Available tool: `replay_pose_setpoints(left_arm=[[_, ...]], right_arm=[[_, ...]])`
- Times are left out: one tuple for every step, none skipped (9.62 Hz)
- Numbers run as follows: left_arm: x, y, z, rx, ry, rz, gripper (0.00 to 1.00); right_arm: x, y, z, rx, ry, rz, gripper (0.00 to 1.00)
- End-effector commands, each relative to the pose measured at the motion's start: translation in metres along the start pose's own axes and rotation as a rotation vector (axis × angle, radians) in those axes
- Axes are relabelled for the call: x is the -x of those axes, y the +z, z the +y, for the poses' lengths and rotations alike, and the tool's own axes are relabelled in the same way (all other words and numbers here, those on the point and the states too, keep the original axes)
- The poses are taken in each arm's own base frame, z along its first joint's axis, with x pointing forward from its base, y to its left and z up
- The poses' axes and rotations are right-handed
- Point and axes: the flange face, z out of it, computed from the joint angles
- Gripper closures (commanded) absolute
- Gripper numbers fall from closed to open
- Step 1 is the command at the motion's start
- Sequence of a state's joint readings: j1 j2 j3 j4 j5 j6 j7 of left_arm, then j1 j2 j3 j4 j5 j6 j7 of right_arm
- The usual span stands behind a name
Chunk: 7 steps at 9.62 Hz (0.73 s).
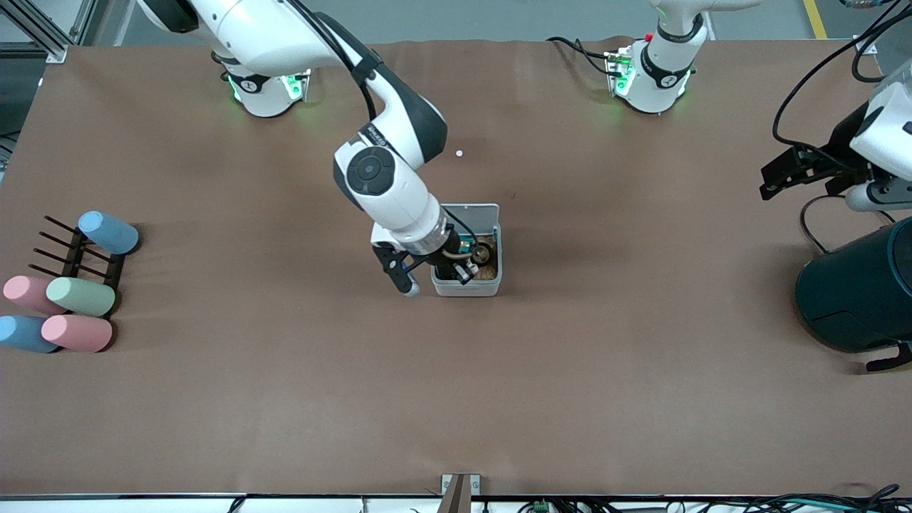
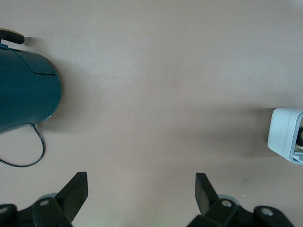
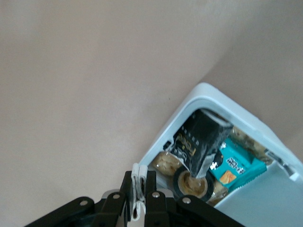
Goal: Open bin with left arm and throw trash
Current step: 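Carry the rubber band over the bin and release it with the right gripper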
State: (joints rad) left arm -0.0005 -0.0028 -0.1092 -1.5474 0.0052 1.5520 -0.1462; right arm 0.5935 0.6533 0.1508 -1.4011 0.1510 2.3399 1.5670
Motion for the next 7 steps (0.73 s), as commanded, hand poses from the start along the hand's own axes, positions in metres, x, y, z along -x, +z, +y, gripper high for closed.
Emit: replay_pose_setpoints(left_arm=[[0.021,0.000,0.001,0.011,-0.001,0.017,0.00],[0.016,0.000,0.001,0.008,0.001,0.017,0.00],[0.014,-0.004,0.000,0.012,0.009,0.028,0.00],[0.008,-0.003,0.000,0.013,0.012,0.028,0.00],[0.006,-0.005,0.000,0.015,0.012,0.029,0.00],[0.007,-0.005,0.002,0.015,0.015,0.026,0.00],[0.007,-0.005,0.001,0.015,0.014,0.026,0.00]], right_arm=[[0.015,0.018,0.002,0.015,0.007,-0.006,0.97],[0.014,0.023,0.004,0.025,-0.005,-0.006,0.89],[0.011,0.035,0.008,0.046,-0.004,-0.005,0.86],[0.010,0.041,0.010,0.054,-0.005,-0.005,0.81],[0.011,0.045,0.012,0.063,-0.011,-0.006,0.79],[0.021,0.048,0.014,0.068,-0.023,-0.011,0.77],[0.021,0.048,0.014,0.068,-0.023,-0.011,0.68]])
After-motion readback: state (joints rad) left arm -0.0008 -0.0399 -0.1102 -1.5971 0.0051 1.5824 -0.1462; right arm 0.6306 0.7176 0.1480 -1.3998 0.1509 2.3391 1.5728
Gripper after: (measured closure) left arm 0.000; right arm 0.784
